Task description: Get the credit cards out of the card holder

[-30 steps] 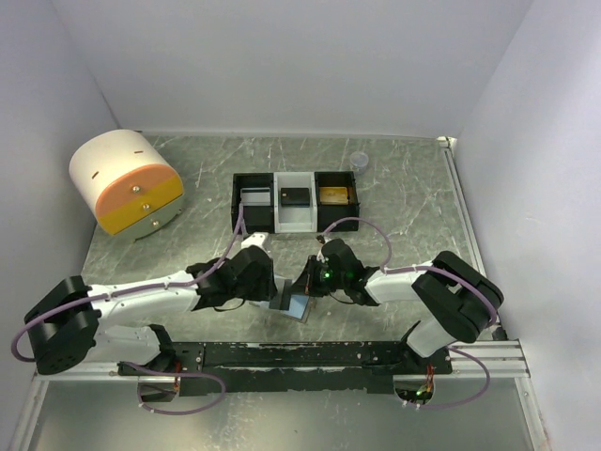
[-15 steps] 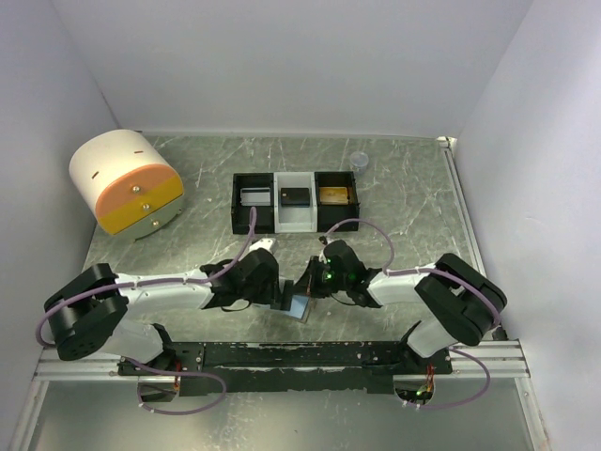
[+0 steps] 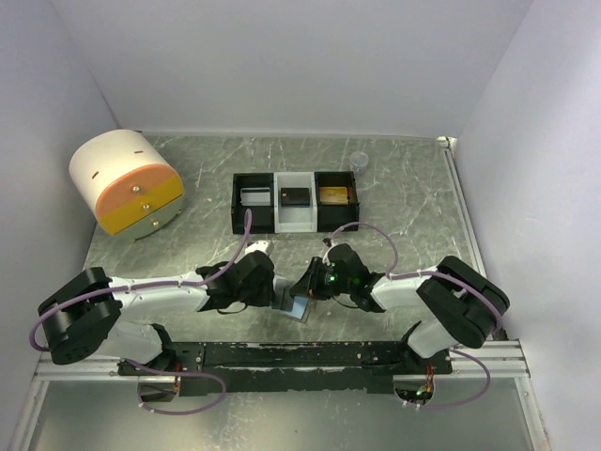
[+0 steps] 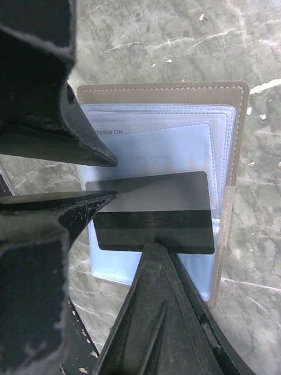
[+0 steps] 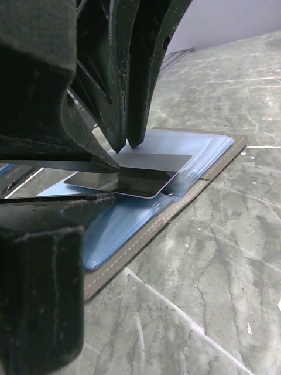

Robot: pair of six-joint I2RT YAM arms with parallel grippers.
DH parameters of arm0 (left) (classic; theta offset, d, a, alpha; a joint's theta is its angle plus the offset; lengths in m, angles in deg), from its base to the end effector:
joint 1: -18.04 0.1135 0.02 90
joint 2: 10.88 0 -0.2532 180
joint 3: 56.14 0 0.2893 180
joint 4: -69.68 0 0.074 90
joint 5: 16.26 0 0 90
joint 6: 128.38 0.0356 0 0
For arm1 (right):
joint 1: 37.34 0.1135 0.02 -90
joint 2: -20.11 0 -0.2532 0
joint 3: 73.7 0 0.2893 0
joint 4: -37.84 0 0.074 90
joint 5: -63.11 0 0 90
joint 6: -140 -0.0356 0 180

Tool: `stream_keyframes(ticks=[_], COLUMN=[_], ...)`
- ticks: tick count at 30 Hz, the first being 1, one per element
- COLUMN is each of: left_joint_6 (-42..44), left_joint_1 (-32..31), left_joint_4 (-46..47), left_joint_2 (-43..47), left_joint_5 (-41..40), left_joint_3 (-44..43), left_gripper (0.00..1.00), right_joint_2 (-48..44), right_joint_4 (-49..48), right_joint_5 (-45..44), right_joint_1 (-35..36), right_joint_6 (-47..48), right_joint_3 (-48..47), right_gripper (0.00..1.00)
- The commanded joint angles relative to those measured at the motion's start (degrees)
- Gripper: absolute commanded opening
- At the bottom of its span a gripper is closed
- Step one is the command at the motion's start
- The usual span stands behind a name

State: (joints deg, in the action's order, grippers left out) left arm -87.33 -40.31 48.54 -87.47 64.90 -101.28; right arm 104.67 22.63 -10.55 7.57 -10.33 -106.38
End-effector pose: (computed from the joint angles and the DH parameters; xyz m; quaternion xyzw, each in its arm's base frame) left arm 0.1486 -0.2307 0.1221 0.0527 0.9432 -0.2143 0.2483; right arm 0.1780 0.1916 0.0734 0.0555 0.8851 0.4301 0.1688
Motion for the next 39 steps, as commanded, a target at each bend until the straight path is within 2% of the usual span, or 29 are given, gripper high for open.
stream_keyframes(ticks=[1,10,12,20,27,32,35,39], left_joint_6=[-0.4,-0.7,-0.9,-1.5,-1.9,-0.5,1.5,1.1], left_joint_1=[-0.3,-0.3,-0.3,-0.3,-0.3,-0.3,-0.3,-0.3], left_joint_4=[0.0,-0.5,-0.7,-1.6,-0.4,3.1,5.2,5.2], left_joint_2=[-0.3,-2.0,-1.4,0.8,3.6,4.2,2.6,-1.5], left_joint_5=[-0.4,0.0,-0.2,-0.9,-0.6,1.8,4.2,5.3], left_joint_3=[0.0,-0.5,-0.2,0.2,0.1,-1.7,-3.4,-4.9], left_gripper=[0.33,0.29,0.29,0.3,0.35,0.41,0.44,0.43], right_joint_2=[2.2,6.6,6.2,3.9,-1.6,-1.4,-1.3,-2.4], right_joint_4=[-6.8,-16.6,-15.5,-14.0,-6.5,-6.0,-6.7,-4.3], right_joint_5=[1.7,2.3,1.8,2.0,-1.1,-0.1,0.0,-1.5], right_joint_1=[-0.3,-0.3,-0.3,-0.3,-0.3,-0.3,-0.3,-0.4], right_joint_6=[-3.0,-8.1,-7.9,-6.8,-4.5,-4.5,-4.9,-3.9], right_joint_3=[1.5,5.0,5.0,5.2,5.3,5.2,5.2,4.3], right_gripper=[0.24,0.25,0.23,0.02,0.02,0.02,0.02,0.03])
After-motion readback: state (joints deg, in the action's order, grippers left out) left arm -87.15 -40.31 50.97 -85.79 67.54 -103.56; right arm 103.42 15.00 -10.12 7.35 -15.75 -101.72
